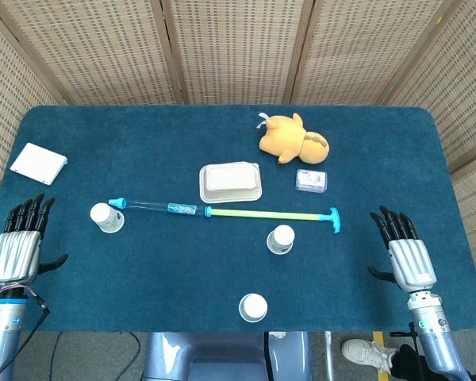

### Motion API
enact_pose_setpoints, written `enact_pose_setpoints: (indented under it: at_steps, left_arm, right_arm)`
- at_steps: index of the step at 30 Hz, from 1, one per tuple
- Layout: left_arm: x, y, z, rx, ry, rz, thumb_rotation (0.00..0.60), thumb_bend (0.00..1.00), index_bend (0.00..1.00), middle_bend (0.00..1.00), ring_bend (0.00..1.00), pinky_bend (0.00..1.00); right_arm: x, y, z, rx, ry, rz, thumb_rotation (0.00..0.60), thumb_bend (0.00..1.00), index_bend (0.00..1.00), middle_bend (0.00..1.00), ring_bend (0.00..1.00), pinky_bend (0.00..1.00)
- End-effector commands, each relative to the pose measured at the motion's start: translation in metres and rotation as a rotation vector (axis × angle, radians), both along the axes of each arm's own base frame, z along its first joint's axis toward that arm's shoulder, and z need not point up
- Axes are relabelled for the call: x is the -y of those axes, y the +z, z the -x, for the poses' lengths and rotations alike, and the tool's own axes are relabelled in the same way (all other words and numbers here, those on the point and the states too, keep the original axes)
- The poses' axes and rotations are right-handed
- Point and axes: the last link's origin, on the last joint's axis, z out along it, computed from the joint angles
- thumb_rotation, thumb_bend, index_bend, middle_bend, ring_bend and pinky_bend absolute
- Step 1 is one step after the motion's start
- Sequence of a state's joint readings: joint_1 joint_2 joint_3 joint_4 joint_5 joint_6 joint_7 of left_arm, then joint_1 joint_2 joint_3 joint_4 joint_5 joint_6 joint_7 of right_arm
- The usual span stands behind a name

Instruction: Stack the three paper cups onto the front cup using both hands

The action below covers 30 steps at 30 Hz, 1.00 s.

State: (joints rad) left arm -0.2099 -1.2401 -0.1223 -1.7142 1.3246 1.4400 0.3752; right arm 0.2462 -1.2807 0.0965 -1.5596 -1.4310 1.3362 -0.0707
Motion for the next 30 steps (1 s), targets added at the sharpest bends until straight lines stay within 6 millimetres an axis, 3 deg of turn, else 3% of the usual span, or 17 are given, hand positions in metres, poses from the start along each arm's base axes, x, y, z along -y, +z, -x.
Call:
enact_pose_setpoints:
  at_steps: [1, 17, 26, 30]
  left_arm:
    - [0.0, 0.0, 0.0, 0.002, 0.003, 0.001, 0.6, 0.0, 0.0, 0.0, 0.0, 0.05]
    - [-0.003, 0.001, 0.002, 0.026, 0.004, 0.024, 0.6, 0.0, 0.0, 0.0, 0.0, 0.05]
    - [-0.02, -0.001, 0.003, 0.016, -0.004, 0.06, 0.6, 0.0, 0.0, 0.0, 0.0, 0.05]
    - [-0.035, 0.003, 0.004, 0.019, 0.01, 0.087, 0.6, 0.0, 0.14, 0.0, 0.0, 0.06]
  right_arm:
    - [0.0, 0.0, 0.0, -0.002, 0.0, -0.002, 0.6, 0.1, 0.0, 0.0, 0.0, 0.0]
    - [-0.001, 0.0, -0.002, -0.005, -0.007, 0.008, 0.6, 0.1, 0.0, 0.0, 0.0, 0.0]
    - [-0.001, 0.002, 0.0, -0.007, -0.014, 0.009, 0.6, 0.1, 0.0, 0.0, 0.0, 0.0]
    - [-0.001, 0.002, 0.0, -0.003, -0.014, 0.009, 0.6, 0.1, 0.0, 0.0, 0.0, 0.0]
